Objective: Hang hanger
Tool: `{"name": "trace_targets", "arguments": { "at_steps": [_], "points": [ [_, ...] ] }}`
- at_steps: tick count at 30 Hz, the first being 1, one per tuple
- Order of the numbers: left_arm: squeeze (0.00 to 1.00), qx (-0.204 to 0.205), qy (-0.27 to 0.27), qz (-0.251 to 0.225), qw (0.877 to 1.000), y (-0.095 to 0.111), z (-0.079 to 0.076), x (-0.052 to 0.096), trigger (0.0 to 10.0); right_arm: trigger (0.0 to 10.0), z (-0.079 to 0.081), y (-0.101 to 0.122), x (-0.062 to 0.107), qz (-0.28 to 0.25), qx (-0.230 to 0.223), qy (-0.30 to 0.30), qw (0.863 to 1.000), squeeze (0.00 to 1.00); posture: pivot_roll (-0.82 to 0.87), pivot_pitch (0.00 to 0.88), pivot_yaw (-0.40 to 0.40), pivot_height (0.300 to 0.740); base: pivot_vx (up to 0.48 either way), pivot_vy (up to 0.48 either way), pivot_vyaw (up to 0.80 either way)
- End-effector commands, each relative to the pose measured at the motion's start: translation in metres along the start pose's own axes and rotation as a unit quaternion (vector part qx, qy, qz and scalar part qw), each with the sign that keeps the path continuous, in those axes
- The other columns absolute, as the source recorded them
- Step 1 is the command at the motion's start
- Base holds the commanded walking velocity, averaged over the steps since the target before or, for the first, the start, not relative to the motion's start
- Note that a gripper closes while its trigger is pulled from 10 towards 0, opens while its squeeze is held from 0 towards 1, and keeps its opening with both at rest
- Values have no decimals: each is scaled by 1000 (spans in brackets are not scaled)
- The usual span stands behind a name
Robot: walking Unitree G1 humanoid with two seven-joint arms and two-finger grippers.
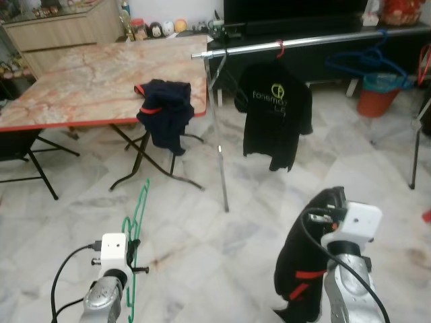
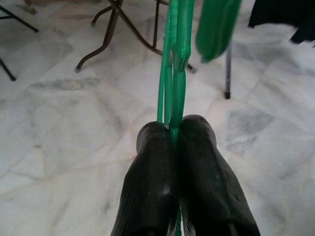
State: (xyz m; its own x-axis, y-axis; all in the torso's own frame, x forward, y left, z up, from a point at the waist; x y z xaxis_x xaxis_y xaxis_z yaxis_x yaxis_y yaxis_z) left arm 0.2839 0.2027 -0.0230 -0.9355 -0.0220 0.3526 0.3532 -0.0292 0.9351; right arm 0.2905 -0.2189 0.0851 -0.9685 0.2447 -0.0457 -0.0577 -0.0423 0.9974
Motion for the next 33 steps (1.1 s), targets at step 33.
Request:
{"name": "trace_targets", "arguments": {
  "at_steps": [33],
  "points": [
    [0, 1, 20, -13, 1000, 13, 5, -8, 10000, 10000, 11, 21, -20, -37, -3, 18, 999, 0, -201, 0, 54, 740, 0, 370, 0]
  ]
}}
Point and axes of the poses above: a point about 5 cm out from each wrist's last joint towards the gripper, its own x axis pointing back from the gripper into the wrist, its own y axis along the axis of the wrist's last joint, z = x × y, the point moved 3 cm from there along -x, pointing out of the wrist towards the gripper, and after that the axes turned 3 degrees about -x, right-handed, at the moved point
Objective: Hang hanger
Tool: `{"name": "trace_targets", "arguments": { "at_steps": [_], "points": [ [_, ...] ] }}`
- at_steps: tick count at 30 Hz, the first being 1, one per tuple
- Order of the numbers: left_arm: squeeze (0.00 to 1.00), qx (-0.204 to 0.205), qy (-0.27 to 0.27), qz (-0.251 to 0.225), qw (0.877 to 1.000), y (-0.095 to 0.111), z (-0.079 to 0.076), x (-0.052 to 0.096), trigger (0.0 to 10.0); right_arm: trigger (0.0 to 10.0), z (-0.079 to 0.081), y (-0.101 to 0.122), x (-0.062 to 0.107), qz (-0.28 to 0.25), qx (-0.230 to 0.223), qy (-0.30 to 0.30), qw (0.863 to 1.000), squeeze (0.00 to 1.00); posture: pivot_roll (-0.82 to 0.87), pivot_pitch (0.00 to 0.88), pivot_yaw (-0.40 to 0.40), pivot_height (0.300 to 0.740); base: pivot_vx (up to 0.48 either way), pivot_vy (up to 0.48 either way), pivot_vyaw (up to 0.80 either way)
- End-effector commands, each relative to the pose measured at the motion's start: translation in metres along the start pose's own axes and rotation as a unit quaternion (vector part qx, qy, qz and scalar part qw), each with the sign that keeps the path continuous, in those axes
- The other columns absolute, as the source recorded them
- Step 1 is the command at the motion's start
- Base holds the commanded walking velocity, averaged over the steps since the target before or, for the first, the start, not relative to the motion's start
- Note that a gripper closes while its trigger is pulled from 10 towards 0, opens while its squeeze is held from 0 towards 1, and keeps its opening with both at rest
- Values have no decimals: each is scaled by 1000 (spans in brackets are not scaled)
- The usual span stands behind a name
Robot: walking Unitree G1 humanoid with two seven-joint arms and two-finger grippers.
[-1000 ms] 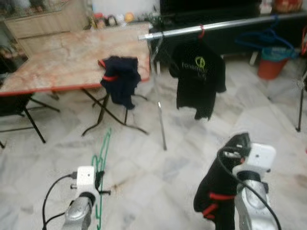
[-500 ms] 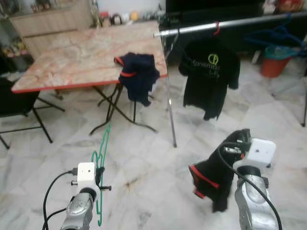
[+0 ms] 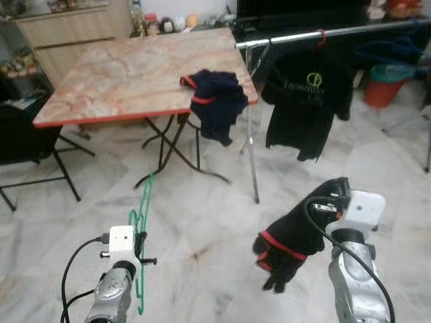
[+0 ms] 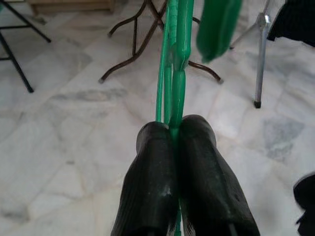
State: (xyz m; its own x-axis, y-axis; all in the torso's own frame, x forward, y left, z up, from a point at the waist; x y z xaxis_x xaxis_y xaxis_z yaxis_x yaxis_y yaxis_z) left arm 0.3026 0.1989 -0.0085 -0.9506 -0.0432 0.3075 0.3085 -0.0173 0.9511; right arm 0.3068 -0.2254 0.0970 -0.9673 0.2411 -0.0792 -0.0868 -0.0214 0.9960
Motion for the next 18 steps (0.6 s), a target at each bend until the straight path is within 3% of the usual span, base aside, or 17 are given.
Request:
{"name": "trace_targets", "arguments": {
  "at_steps": [1, 18],
  "points": [
    [0, -6, 9, 11, 1000, -7, 9, 4, 10000, 10000, 12, 10, -3, -21, -9, 15, 1000, 0, -201, 0, 54, 740, 0, 368, 0],
    [0, -14, 7, 17, 1000, -12, 10, 7, 10000, 10000, 13, 6, 0, -19, -8, 18, 1000, 0, -200, 0, 62, 740, 0, 371, 0]
  ]
}}
Point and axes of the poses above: a point about 5 cm out from each wrist's last joint towards the gripper, its own x axis pointing back from the gripper into the wrist, its own y axis along the axis of the wrist's last joint, z = x × y, the point moved 3 cm from there along -x, pointing out of the wrist towards the gripper, and after that the axes turned 3 degrees about -x, right-handed, at the moved point
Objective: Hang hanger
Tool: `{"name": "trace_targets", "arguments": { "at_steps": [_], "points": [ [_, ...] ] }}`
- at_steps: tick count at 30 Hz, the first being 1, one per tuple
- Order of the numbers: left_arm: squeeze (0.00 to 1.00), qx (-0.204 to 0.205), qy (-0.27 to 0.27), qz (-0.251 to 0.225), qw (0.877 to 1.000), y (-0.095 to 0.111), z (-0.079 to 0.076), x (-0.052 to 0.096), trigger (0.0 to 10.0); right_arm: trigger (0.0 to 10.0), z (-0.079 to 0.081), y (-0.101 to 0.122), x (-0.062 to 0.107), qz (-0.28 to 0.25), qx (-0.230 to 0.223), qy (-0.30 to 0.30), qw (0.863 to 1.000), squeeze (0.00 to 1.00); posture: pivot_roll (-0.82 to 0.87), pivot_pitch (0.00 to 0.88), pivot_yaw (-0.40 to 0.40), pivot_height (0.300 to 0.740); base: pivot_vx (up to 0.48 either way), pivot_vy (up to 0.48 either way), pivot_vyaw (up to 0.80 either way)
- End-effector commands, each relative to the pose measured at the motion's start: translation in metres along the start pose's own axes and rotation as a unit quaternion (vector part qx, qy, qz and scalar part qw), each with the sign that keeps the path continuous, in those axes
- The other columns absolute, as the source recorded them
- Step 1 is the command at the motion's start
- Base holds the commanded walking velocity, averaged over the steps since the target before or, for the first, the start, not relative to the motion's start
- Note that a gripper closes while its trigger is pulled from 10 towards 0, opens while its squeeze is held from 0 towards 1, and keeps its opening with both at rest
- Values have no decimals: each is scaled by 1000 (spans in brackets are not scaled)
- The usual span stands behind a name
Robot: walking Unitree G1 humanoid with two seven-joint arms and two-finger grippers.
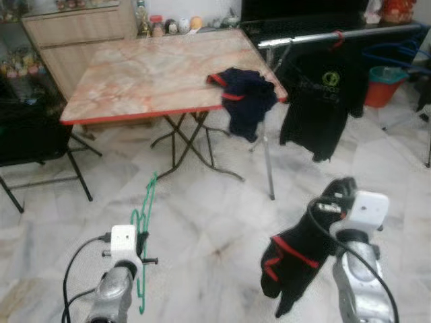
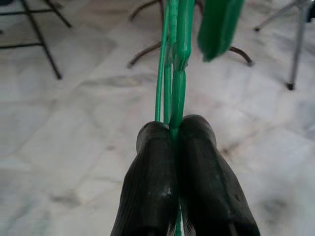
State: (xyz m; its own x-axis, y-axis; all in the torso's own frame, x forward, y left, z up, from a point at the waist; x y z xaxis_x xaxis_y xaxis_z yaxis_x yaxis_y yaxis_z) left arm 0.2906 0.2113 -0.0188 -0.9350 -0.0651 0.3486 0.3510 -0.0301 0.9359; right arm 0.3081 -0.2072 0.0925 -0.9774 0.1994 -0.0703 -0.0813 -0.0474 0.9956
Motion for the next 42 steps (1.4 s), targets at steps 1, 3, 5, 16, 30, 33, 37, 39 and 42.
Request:
{"name": "trace_targets", "arguments": {
  "at_steps": [1, 3, 5, 16, 30, 33, 37, 39, 42],
  "points": [
    [0, -6, -4, -5, 1000, 2, -2, 0, 10000, 10000, -4, 12, -3, -24, 5, -3, 1000, 0, -200, 0, 62, 740, 0, 371, 0],
    [0, -7, -4, -6, 1000, 2, -2, 0, 10000, 10000, -4, 12, -3, -25, 5, -3, 1000, 0, -200, 0, 64, 740, 0, 332, 0],
    [0, -10, -2, -6, 1000, 2, -1, 0, 10000, 10000, -4, 12, -3, -25, 5, -3, 1000, 0, -200, 0, 64, 740, 0, 0, 0],
    [0, -142, 46, 99, 984, -34, 49, 17, 10000, 10000, -3, 11, -2, -26, 4, -4, 1000, 0, -198, 0, 72, 740, 0, 0, 0],
    [0, -180, 44, 299, 936, -119, 80, 85, 10000, 10000, -3, 11, -2, -26, 3, -3, 1000, 0, -195, 0, 71, 740, 0, 0, 0],
    [0, -161, 48, 327, 930, -131, 81, 97, 10000, 10000, -4, 11, -2, -27, 4, -2, 1000, 0, -197, 0, 68, 740, 0, 0, 0],
    [0, -146, 45, 351, 924, -140, 78, 105, 10000, 10000, -5, 12, -2, -28, 6, -1, 1000, 0, -195, 0, 62, 740, 0, 0, 0],
    [0, -127, 41, 356, 925, -141, 74, 105, 10000, 10000, -5, 14, -3, -30, 6, -1, 1000, 0, -195, 0, 62, 740, 0, 0, 0],
    [0, -122, 36, 354, 926, -141, 72, 103, 10000, 10000, -3, 17, -5, -36, 21, 6, 999, 0, -197, 0, 61, 740, 0, 0, 0]
  ]
}}
Point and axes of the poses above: a point about 5 cm out from each wrist's last joint towards the gripper, its own x axis pointing back from the gripper into the wrist, its own y axis along the axis of the wrist's last joint, z = x × y, the point moved 3 cm from there along -x, pointing out of the wrist towards the gripper, and after that the axes turned 3 degrees about -x, right-handed, at the moved point
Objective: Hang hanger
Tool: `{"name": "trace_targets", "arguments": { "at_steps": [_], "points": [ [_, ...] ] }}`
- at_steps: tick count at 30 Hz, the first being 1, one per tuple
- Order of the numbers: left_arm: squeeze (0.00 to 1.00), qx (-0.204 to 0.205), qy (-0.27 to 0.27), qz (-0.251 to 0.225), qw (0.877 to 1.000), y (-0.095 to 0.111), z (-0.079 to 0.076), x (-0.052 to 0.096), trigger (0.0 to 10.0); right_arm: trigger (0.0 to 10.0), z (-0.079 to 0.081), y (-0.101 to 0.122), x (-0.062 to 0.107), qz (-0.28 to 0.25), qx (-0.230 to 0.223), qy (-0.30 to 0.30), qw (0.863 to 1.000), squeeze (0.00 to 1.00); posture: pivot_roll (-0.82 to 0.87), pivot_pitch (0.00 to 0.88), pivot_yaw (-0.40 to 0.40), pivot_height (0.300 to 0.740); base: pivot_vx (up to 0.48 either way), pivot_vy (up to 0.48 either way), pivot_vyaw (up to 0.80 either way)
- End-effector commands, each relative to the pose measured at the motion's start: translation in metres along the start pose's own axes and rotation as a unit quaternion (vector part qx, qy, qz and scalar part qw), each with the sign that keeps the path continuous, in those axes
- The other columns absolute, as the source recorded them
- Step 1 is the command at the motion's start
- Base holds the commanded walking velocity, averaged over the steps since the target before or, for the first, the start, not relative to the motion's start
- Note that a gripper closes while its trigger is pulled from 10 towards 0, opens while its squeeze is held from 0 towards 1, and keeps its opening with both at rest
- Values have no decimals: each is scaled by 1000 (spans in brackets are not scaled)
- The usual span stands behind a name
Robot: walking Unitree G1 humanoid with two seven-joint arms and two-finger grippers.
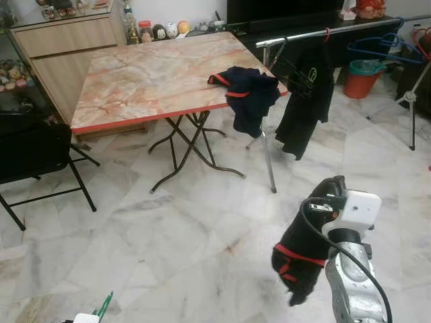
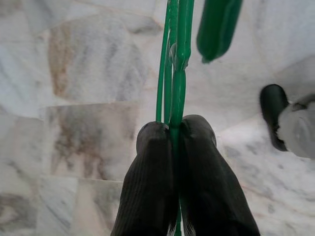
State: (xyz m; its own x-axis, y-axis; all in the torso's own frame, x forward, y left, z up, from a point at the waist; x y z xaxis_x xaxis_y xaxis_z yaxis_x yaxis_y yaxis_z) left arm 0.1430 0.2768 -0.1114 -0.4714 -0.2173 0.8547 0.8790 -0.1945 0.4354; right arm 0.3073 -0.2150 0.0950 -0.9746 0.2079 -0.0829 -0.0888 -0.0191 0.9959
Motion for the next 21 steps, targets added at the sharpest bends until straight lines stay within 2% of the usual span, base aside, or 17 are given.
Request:
{"name": "trace_targets", "arguments": {
  "at_steps": [1, 4, 10, 21],
  "points": [
    [0, 11, 0, 3, 1000, -1, 3, 0, 10000, 10000, 5, 15, -4, -31, 11, 13, 999, 0, -197, 0, 61, 740, 0, 0, 0],
    [0, 17, -1, -3, 1000, 4, 1, -1, 10000, 10000, 7, 16, -4, -34, 21, 19, 999, 0, -192, 0, 59, 740, 210, 0, 0],
    [0, 21, -9, -9, 1000, 12, -4, -2, 10000, 10000, 8, 18, -3, -39, 16, 18, 999, 0, -195, 0, 65, 740, 359, 0, 605],
    [0, 26, -18, -5, 999, 7, -11, -2, 10000, 10000, 7, 16, -3, -33, 18, 16, 999, 0, -189, 0, 63, 740, 360, 0, 0]
  ]
}}
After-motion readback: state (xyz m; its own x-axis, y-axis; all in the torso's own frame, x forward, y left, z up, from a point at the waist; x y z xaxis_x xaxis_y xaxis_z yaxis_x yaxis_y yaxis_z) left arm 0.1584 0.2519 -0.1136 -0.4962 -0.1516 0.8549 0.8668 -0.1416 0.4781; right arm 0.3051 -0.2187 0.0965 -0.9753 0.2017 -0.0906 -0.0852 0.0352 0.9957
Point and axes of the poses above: a point about 5 cm out from each wrist's last joint towards the gripper, its own x axis pointing back from the gripper into the wrist, its own y axis along the axis of the wrist's last joint, z = x × y, the point moved 3 cm from there along -x, pointing out of the wrist towards the gripper, and after that the axes turned 3 degrees about -x, right-handed, at the moved point
